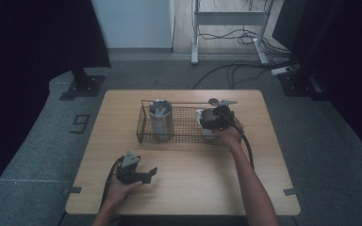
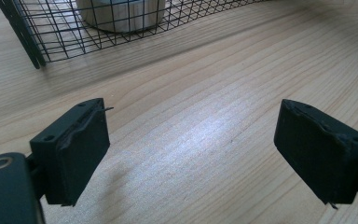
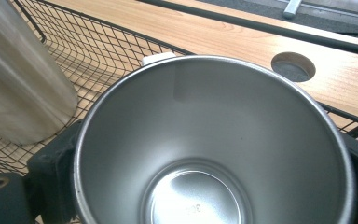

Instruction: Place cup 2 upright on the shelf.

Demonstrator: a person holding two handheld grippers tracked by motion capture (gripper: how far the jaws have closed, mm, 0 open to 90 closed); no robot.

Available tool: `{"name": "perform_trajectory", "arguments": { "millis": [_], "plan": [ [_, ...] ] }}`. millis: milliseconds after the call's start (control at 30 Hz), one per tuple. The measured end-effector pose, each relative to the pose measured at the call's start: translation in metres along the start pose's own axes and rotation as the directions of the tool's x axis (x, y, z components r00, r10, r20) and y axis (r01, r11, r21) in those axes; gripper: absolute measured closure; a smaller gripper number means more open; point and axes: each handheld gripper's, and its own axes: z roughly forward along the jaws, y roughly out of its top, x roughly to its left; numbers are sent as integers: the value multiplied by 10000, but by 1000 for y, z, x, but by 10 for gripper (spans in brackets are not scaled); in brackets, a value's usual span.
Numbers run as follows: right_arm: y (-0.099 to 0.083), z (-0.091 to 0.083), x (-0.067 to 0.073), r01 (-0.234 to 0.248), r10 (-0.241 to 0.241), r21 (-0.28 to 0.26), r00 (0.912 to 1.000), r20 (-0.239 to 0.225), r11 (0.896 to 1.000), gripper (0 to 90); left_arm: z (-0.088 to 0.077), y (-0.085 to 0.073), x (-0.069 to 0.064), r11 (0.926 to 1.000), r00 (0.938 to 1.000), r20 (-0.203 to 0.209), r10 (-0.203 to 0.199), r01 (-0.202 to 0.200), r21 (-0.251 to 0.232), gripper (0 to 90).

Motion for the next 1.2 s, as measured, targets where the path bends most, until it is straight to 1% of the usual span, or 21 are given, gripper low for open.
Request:
{"name": "perform_trajectory", "arguments": {
  "millis": [67, 200, 333, 500, 633, 733, 833, 900, 1067, 1200],
  "plan": [
    [0, 1, 0, 63, -64, 63, 10000, 56, 10000, 61, 0, 0, 0, 10000, 10000, 2, 5, -5, -1, 103],
    [-2, 3, -1, -46, 45, 117, 10000, 28, 9999, 60, 0, 0, 0, 10000, 10000, 3, -3, 3, 5, 104],
    [-2, 4, -1, -39, 37, 171, 10000, 87, 9998, 60, 0, 0, 0, 10000, 10000, 9, 0, 0, 27, 104],
    [-3, 6, 1, 60, -66, 226, 9996, 287, 9997, 60, 0, 0, 0, 10000, 10000, 11, 7, -7, 29, 103],
    [-4, 7, 0, 109, -118, 265, 9994, 337, 9996, 60, 0, 0, 0, 10000, 10000, 6, -3, 3, 25, 104],
    [-5, 8, 1, 244, -261, 345, 9984, 496, 9991, 59, 0, 0, 0, 10000, 10000, 14, 4, -4, 40, 104],
    [-6, 9, 2, 282, -307, 402, 9977, 606, 9988, 59, 0, 0, 0, 10000, 10000, 1, 18, -18, 46, 104],
    [-6, 10, 4, 466, -510, 512, 9948, 886, 9976, 59, 0, 0, 0, 10000, 10000, 1, 14, -14, 28, 104],
    [-6, 9, 4, 406, -454, 590, 9956, 816, 9974, 58, -1, 0, 0, 10000, 10000, 2, -8, 8, 3, 104],
    [-6, 8, 1, 379, -436, 852, 9969, 653, 9956, 54, 0, 0, -1, 10000, 10000, 11, 24, -24, 37, 104]
  ]
}}
